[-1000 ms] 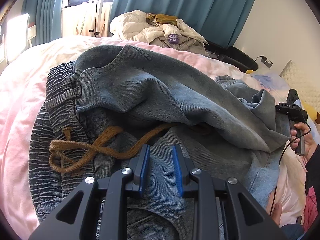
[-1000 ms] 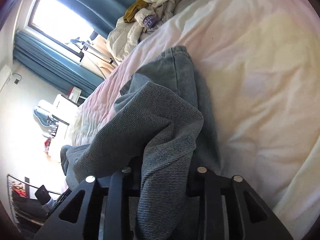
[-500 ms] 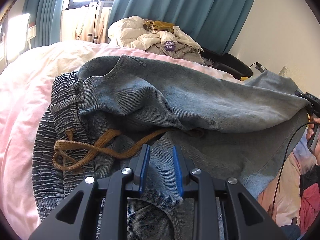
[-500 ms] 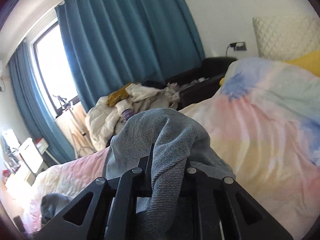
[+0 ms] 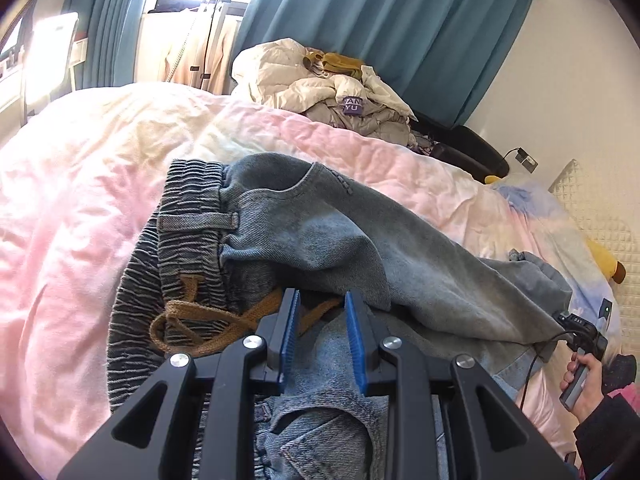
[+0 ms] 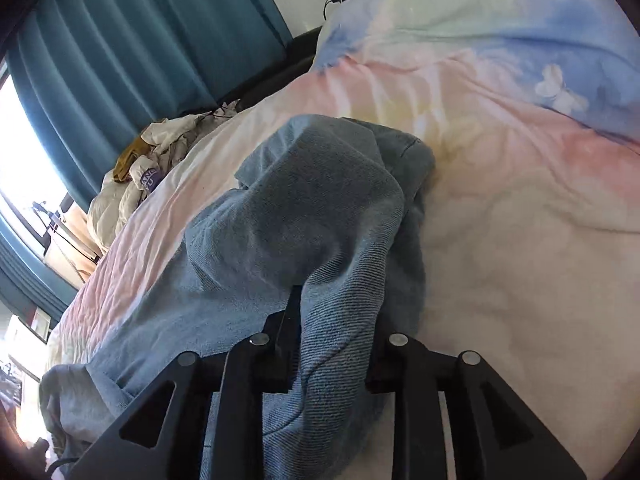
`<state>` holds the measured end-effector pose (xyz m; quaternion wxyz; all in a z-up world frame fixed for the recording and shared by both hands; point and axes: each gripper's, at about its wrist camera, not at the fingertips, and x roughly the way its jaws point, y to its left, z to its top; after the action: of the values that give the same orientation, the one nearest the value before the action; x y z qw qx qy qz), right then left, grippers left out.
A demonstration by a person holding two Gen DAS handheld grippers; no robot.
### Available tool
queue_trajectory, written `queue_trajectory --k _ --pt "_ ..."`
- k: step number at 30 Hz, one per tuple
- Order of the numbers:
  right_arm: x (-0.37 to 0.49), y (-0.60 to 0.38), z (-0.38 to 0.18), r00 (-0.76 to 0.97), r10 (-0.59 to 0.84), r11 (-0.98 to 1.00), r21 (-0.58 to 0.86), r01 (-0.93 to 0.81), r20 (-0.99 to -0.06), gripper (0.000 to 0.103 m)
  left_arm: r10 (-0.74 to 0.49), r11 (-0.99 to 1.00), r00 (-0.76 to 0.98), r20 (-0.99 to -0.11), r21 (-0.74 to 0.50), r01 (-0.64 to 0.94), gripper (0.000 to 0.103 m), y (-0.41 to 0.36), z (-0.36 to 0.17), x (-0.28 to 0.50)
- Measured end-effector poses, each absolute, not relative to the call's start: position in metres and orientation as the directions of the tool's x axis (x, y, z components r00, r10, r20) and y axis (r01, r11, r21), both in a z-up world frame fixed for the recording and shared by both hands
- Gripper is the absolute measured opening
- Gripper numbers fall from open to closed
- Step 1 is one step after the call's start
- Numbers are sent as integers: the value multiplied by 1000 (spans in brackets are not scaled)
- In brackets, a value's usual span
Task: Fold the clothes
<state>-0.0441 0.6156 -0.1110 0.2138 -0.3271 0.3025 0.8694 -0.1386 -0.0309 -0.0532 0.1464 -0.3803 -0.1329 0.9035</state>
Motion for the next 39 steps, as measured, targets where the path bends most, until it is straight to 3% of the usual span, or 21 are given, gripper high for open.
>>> queue_trajectory --k 4,8,9,12,17,25,29,35,39 --pt "-27 601 -87 -690 178 -761 347 -548 -701 32 361 -916 -679 -639 -379 -129 26 -53 -48 -140" --pt "-14 564 -52 -694 235 -811 257 -526 -681 55 348 -912 -696 -628 -397 -98 30 -70 -46 -141" --pt "-13 553 -43 -703 240 -819 249 -517 -670 59 348 -913 -695 -630 -397 -97 33 -73 -46 -142" --pt "-13 515 -17 -748 203 -853 261 -452 -632 68 351 -913 -691 -632 -394 -104 54 -80 -48 -143" --pt "-26 427 15 -810 65 -907 303 -291 -583 71 373 -906 -669 -642 -409 -112 69 -89 -53 -151" --pt "-40 308 -7 -824 -111 -925 361 -118 -555 76 297 -943 -659 -691 -320 -89 70 -94 -66 -175" --pt "-53 299 -41 -768 -89 -934 322 -158 -635 75 354 -916 -609 -710 -394 -74 70 -103 -83 -196" --pt "-65 316 -71 -737 -91 -890 387 -242 -670 75 461 -868 -582 -670 -478 -136 69 -103 -94 -222" --pt "-72 317 -79 -730 -108 -881 405 -245 -675 75 521 -825 -561 -644 -550 -135 51 -111 -103 -232"
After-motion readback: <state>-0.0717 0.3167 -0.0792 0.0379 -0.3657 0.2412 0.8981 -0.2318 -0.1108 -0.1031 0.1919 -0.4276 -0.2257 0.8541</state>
